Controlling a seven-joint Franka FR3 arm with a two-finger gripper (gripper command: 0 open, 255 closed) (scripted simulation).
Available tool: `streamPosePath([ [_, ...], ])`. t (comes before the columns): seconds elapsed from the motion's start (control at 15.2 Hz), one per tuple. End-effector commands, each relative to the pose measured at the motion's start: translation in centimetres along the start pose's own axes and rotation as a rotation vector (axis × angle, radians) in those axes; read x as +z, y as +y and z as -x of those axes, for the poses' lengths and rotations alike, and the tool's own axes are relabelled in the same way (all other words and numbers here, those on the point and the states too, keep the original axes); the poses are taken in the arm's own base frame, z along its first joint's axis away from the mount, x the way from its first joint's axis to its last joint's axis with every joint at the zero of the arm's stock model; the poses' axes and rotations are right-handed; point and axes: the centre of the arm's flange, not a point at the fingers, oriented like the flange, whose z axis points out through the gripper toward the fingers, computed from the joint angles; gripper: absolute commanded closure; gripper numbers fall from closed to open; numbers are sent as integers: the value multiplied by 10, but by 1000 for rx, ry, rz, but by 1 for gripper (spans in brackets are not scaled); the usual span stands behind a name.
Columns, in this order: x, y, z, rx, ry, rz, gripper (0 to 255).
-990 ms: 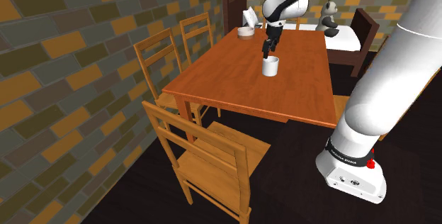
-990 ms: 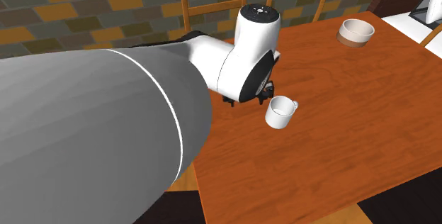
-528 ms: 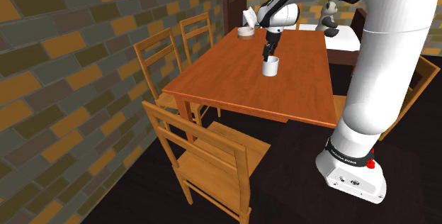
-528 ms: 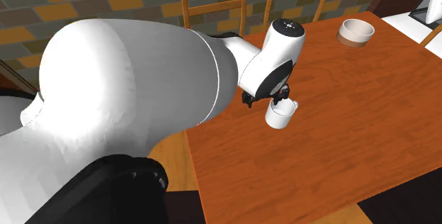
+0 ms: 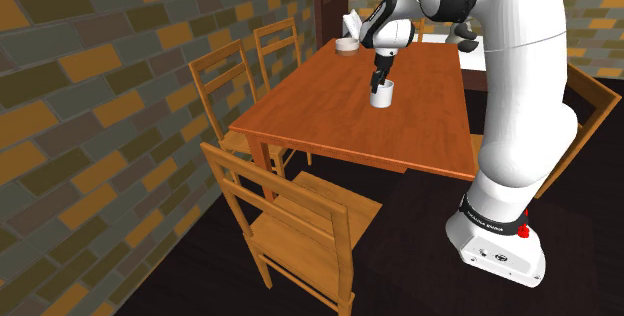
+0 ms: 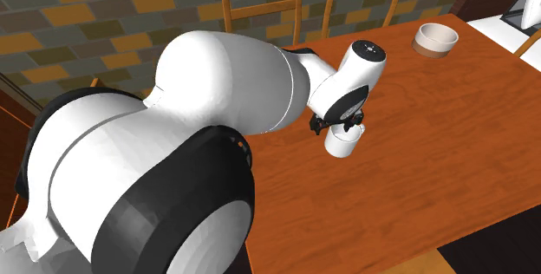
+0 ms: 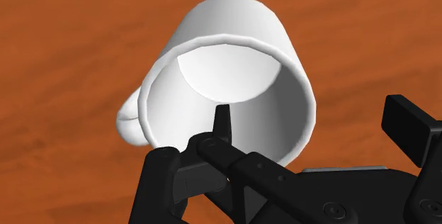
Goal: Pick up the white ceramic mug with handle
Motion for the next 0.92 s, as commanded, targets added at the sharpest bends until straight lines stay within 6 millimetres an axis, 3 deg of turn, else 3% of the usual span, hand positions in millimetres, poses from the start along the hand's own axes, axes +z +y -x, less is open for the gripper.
streamPosePath([
  [0.0, 12, 0, 1, 0, 0, 0, 0],
  [0.33, 25, 0, 2, 0, 0, 0, 0],
  [0.4, 25, 0, 2, 0, 0, 0, 255],
  [0.86, 25, 0, 2, 0, 0, 0, 255],
])
